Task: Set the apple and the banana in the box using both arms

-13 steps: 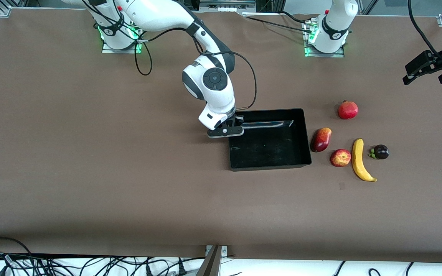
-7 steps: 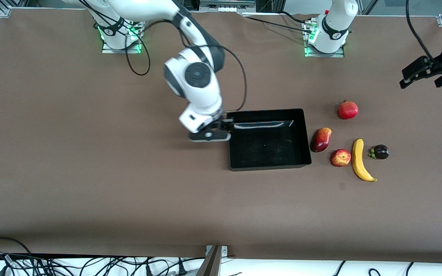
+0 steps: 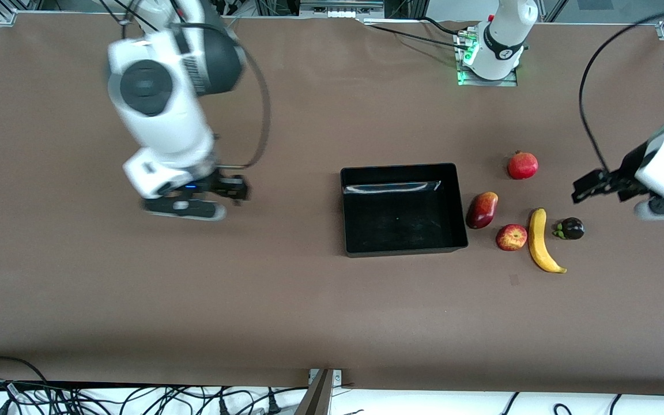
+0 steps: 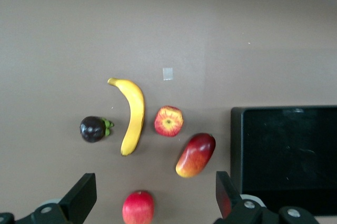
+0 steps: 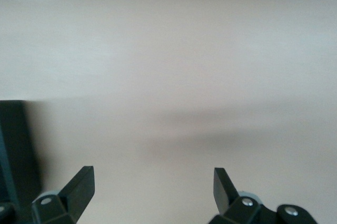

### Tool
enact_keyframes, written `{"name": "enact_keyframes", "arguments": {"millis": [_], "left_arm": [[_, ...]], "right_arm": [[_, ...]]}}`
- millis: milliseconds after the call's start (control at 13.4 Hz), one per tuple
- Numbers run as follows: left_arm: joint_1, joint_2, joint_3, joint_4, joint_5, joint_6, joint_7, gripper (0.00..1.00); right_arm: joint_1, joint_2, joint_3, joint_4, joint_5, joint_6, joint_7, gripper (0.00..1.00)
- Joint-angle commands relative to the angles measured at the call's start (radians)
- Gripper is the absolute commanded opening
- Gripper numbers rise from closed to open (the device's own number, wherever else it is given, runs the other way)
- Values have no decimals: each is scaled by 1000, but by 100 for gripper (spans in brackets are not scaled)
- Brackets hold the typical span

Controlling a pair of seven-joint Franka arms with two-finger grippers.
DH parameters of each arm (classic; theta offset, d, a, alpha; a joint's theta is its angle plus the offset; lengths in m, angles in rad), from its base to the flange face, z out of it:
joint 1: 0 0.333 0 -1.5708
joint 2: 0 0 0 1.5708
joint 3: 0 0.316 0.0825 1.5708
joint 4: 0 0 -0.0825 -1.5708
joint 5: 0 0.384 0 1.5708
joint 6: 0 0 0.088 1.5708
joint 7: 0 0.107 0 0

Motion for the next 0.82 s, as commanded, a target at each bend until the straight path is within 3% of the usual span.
{"name": "enact_keyframes", "arguments": {"millis": [0, 74, 149, 298, 596, 744], "left_arm": [[-3, 68, 5, 7, -21, 69, -7, 100], [-3, 88, 5, 5, -21, 93, -7, 100], [-1, 108, 5, 5, -21, 106, -6, 100], [-1, 140, 5, 5, -21, 129, -6, 100], [-1, 214, 5, 7, -23, 178, -6, 100], [-3, 258, 5, 5, -23, 215, -7, 100]], "right_arm": [[10, -78, -97, -26, 10, -155, -72, 100], [-5, -86, -134, -20, 22, -182, -115, 100], [-43, -124, -133, -20, 28, -195, -199, 100], [-157, -175, -87, -30, 34, -206, -357, 100], [-427, -238, 92, -82, 19, -286, -451, 100], [-589, -267, 274, -140, -37, -269, -448, 100]]}}
